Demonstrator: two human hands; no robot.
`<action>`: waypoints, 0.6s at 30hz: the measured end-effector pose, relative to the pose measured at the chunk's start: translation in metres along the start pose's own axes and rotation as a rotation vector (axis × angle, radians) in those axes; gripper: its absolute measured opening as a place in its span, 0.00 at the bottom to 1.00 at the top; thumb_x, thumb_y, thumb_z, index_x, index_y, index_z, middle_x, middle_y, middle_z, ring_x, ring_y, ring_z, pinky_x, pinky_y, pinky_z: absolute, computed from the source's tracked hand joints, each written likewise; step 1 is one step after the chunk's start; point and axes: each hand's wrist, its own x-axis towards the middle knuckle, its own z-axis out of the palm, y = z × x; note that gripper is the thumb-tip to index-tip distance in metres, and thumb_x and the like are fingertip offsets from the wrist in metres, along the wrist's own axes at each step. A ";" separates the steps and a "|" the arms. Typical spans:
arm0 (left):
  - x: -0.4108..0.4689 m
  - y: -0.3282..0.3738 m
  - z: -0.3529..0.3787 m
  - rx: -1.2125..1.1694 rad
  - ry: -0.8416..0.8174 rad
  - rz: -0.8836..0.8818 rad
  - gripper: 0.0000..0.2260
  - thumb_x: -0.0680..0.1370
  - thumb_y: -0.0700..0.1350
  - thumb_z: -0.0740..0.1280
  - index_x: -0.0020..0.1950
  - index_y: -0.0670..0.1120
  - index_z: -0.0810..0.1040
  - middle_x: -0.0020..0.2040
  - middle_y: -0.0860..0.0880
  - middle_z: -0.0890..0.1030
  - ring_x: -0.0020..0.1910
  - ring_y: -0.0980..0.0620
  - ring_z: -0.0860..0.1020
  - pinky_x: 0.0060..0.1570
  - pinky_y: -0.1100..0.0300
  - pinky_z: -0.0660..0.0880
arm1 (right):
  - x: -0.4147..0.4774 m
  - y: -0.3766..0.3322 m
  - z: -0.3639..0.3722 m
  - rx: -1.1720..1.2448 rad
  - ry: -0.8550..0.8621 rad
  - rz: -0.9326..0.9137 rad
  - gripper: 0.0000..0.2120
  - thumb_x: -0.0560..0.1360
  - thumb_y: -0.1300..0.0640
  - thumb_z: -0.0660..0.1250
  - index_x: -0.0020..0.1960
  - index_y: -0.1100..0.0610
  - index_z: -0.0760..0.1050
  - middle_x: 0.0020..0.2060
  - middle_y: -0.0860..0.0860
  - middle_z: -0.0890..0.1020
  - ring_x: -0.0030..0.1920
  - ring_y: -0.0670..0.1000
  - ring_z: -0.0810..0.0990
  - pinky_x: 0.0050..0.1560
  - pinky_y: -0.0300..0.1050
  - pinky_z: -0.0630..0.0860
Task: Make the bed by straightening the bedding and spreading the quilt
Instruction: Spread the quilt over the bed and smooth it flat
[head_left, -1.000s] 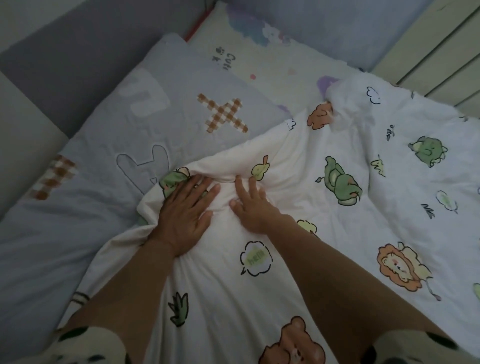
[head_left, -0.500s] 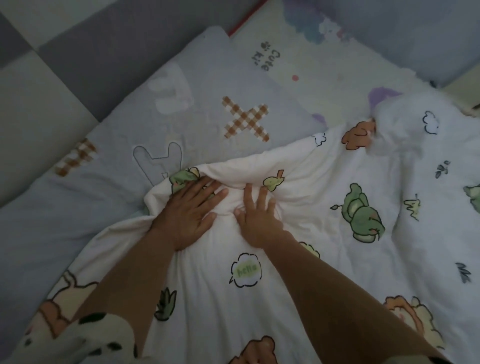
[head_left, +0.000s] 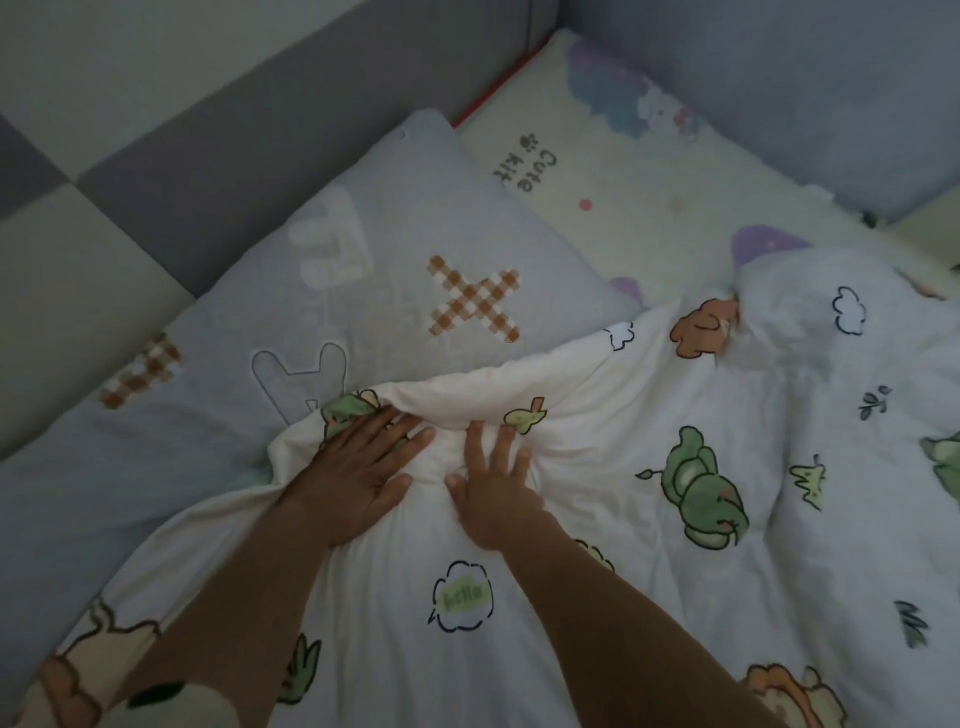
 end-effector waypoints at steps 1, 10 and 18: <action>-0.001 0.000 0.000 -0.004 0.007 -0.001 0.24 0.81 0.56 0.48 0.77 0.52 0.59 0.76 0.50 0.60 0.74 0.50 0.56 0.73 0.59 0.39 | -0.002 -0.001 0.001 -0.012 0.023 0.004 0.33 0.79 0.37 0.40 0.75 0.47 0.27 0.74 0.56 0.29 0.75 0.65 0.37 0.70 0.70 0.54; 0.003 -0.001 0.005 -0.071 0.022 0.021 0.25 0.82 0.57 0.42 0.76 0.51 0.59 0.75 0.48 0.63 0.73 0.48 0.57 0.72 0.59 0.41 | 0.008 0.001 0.004 -0.045 -0.015 0.030 0.34 0.78 0.35 0.37 0.73 0.50 0.24 0.74 0.60 0.29 0.75 0.66 0.37 0.70 0.70 0.54; 0.004 0.000 -0.006 -0.155 -0.061 0.054 0.24 0.81 0.55 0.47 0.75 0.48 0.63 0.74 0.47 0.66 0.72 0.45 0.59 0.72 0.60 0.40 | -0.005 -0.001 -0.018 0.010 -0.090 0.023 0.33 0.81 0.41 0.48 0.76 0.47 0.31 0.75 0.55 0.31 0.76 0.65 0.38 0.73 0.65 0.48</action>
